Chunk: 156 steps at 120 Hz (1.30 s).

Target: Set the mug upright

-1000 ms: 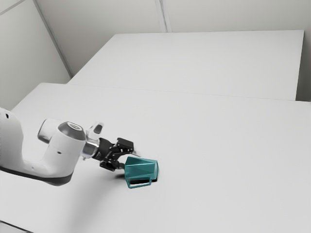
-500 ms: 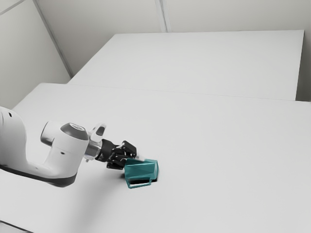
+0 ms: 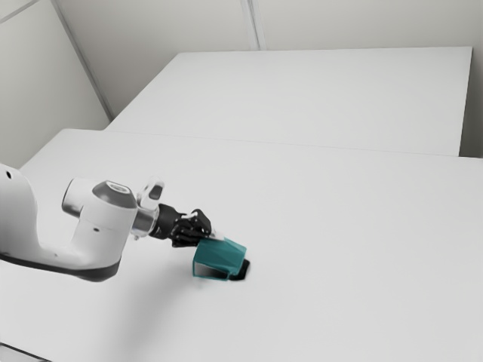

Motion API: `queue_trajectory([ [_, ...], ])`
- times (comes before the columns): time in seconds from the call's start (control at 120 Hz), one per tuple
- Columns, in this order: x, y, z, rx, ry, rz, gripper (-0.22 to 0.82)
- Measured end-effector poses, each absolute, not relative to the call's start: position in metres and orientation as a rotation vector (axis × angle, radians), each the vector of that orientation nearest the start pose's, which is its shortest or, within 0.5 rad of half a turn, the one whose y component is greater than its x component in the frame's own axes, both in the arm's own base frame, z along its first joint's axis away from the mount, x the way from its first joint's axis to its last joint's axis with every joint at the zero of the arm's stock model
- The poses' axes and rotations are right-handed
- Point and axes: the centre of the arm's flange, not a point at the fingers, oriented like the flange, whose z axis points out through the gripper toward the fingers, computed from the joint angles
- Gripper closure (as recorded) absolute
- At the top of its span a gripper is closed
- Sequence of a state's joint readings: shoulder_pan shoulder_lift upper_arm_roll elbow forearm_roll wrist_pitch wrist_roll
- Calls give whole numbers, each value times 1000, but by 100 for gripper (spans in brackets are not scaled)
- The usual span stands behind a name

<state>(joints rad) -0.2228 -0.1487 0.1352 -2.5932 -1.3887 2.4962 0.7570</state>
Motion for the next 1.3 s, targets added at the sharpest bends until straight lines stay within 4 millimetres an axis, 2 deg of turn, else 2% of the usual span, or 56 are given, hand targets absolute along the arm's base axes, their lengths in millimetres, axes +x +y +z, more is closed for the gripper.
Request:
queue_trajectory([
  [0.1, 435, -35, 318, 2301, 346, 396, 77],
  [0.25, 436, -39, 342, 2281, 302, 452, 78],
  [0.45, 438, -55, 371, 2300, 198, 499, 78],
  [0.758, 458, -57, 415, 2596, -122, 485, 79],
  [0.917, 476, -55, 453, 2766, -261, 448, 79],
  [0.992, 477, -57, 454, 2855, -306, 398, 79],
  [1.092, 482, -60, 447, 2951, -317, 328, 79],
  [1.2, 500, -59, 449, 3024, -285, 287, 79],
  [1.3, 514, -61, 440, 3072, -244, 236, 79],
])
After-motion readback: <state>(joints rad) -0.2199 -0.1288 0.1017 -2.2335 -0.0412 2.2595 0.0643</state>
